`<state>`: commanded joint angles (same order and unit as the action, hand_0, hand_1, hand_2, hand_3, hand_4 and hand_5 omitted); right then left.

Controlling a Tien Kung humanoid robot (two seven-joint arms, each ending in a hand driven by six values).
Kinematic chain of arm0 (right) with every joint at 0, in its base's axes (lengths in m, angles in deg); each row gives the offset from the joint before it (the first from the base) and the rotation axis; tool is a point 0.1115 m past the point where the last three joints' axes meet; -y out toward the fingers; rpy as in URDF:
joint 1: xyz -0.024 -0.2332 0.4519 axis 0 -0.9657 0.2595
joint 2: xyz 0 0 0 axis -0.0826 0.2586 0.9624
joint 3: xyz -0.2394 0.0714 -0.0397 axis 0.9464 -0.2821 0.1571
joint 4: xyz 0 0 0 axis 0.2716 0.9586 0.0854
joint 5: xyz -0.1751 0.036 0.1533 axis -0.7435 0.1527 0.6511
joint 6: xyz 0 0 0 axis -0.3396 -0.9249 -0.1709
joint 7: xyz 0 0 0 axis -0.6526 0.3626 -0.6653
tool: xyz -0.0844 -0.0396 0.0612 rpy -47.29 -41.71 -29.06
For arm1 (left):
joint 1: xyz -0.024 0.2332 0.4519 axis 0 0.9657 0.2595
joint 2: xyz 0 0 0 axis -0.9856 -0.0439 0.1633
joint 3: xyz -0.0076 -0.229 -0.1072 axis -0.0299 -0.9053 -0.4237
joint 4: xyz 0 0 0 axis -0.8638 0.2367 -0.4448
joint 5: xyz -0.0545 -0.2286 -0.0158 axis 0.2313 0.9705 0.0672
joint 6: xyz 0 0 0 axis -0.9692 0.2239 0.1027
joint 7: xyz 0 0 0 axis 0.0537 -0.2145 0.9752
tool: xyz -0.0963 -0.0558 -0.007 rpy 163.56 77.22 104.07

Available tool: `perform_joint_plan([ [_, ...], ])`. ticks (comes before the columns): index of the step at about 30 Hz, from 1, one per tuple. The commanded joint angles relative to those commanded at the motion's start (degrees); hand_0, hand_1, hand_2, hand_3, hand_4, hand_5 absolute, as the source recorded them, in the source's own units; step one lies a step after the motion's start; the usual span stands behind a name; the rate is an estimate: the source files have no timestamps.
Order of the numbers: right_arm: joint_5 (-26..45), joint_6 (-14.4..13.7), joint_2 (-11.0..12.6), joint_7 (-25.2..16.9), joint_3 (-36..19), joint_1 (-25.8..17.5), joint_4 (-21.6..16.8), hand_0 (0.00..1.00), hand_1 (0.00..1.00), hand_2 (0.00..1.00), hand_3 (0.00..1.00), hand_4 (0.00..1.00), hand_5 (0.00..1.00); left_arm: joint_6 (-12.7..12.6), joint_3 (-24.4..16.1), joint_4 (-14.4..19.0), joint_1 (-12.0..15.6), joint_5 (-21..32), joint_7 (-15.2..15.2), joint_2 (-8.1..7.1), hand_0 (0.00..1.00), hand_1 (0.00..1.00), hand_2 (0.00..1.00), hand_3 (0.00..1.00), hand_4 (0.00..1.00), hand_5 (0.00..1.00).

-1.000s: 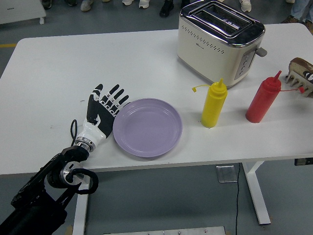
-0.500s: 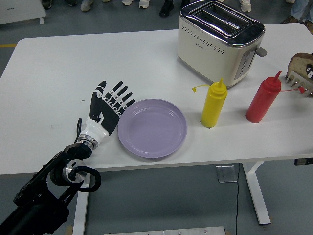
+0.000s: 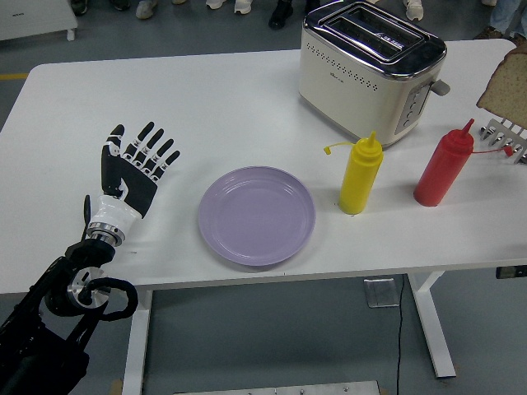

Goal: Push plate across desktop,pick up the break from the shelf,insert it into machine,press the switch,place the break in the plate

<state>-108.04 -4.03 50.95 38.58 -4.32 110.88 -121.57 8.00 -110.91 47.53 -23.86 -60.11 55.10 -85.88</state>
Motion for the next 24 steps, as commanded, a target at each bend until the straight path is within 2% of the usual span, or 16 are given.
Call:
perform_joint_plan([
  [2, 0.39, -1.55, 0.34, 0.26, -0.36, 0.47, -1.6, 0.349, 0.332, 0.383, 0.45, 0.212, 0.002, -0.1, -2.29, 1.73, 1.7, -0.27, -0.13, -0.62, 0.825, 0.87, 0.922, 0.869, 0.652, 0.998],
  [9, 2.72, -6.95, 1.0, 1.43, -0.63, 3.75, -5.94, 0.341, 0.323, 0.374, 0.442, 0.199, 0.002, -0.2, -9.16, 6.39, 6.82, 0.52, -0.53, -2.53, 0.821, 0.867, 0.92, 0.868, 0.65, 0.998],
  [13, 4.12, -9.03, 1.16, 2.31, -0.32, 6.65, -7.32, 0.341, 0.323, 0.374, 0.442, 0.199, 0.002, -0.04, -11.9, 7.93, 9.03, 1.47, -0.77, -3.46, 0.821, 0.867, 0.92, 0.868, 0.65, 0.998],
  [20, 8.37, -11.19, 1.08, 4.4, 1.77, 12.88, -7.76, 0.328, 0.314, 0.372, 0.437, 0.192, 0.002, 0.29, -15.34, 9.25, 12.15, 3.16, -1.19, -4.89, 0.816, 0.864, 0.919, 0.864, 0.65, 0.998],
  [24, 13.07, -11.58, 0.05, 5.53, 4.55, 17.26, -5.98, 0.328, 0.314, 0.372, 0.437, 0.192, 0.002, 0.34, -16.62, 9.41, 13.36, 3.46, -1.35, -5.39, 0.816, 0.864, 0.919, 0.864, 0.65, 0.998],
])
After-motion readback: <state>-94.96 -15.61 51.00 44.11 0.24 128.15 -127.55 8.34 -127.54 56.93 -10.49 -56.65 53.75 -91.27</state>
